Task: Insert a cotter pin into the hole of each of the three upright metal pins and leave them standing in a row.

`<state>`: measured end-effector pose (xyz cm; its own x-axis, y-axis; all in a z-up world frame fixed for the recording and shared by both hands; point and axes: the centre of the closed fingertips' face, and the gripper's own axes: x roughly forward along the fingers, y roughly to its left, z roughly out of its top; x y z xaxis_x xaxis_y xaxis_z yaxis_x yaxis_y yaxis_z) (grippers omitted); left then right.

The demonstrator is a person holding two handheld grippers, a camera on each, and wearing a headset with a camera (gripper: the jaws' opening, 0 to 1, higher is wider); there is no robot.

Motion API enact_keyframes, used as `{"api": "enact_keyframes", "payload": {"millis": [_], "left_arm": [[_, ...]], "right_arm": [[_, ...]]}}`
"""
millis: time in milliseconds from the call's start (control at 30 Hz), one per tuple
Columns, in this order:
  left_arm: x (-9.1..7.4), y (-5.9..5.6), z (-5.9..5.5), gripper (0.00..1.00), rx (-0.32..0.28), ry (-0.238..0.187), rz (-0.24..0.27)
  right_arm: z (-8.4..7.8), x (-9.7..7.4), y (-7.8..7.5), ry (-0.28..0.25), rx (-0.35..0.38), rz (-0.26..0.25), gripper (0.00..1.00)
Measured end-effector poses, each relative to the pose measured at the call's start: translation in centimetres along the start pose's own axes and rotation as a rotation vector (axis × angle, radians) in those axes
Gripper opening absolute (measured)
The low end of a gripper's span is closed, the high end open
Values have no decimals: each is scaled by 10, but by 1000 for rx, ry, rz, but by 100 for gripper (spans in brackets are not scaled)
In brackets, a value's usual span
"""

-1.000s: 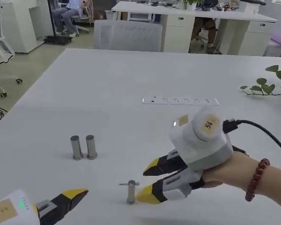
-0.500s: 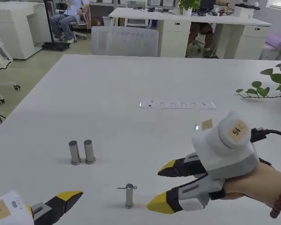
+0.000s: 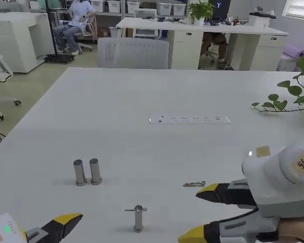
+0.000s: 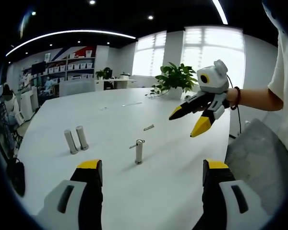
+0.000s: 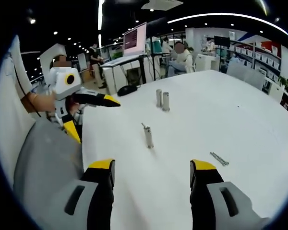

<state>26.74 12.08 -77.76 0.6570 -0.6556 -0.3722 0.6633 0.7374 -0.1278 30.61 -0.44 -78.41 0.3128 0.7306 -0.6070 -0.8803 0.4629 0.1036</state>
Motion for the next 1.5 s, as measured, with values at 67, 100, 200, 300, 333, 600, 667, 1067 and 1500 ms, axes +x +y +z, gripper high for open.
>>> {"api": "enact_keyframes", "payload": {"millis": [67, 100, 200, 300, 333, 600, 667, 1067, 1500], "left_arm": [[-1, 0, 0, 86, -3, 1, 2], [-1, 0, 0, 86, -5, 2, 4], [-2, 2, -1, 85, -7, 9, 14], [-4, 3, -1, 85, -10, 11, 20], [-5, 3, -1, 85, -10, 11, 23], [-9, 8, 1, 85, -15, 11, 43], [-9, 9, 2, 85, -16, 6, 49], [-13, 30, 7, 83, -15, 9, 94], [-11, 63, 23, 77, -21, -19, 152]], "right_arm": [[-3, -5, -1, -8, 9, -13, 67], [-4, -7, -1, -11, 18, -18, 68], [-8, -12, -2, -24, 45, -37, 71], [-12, -17, -1, -41, 73, -48, 75], [-13, -19, -1, -44, 78, -53, 76], [-22, -28, 0, -62, 110, -77, 83], [-23, -30, 0, -68, 117, -85, 84], [-31, -38, -1, -96, 165, -112, 95], [-32, -42, 0, -124, 165, -130, 100]]}}
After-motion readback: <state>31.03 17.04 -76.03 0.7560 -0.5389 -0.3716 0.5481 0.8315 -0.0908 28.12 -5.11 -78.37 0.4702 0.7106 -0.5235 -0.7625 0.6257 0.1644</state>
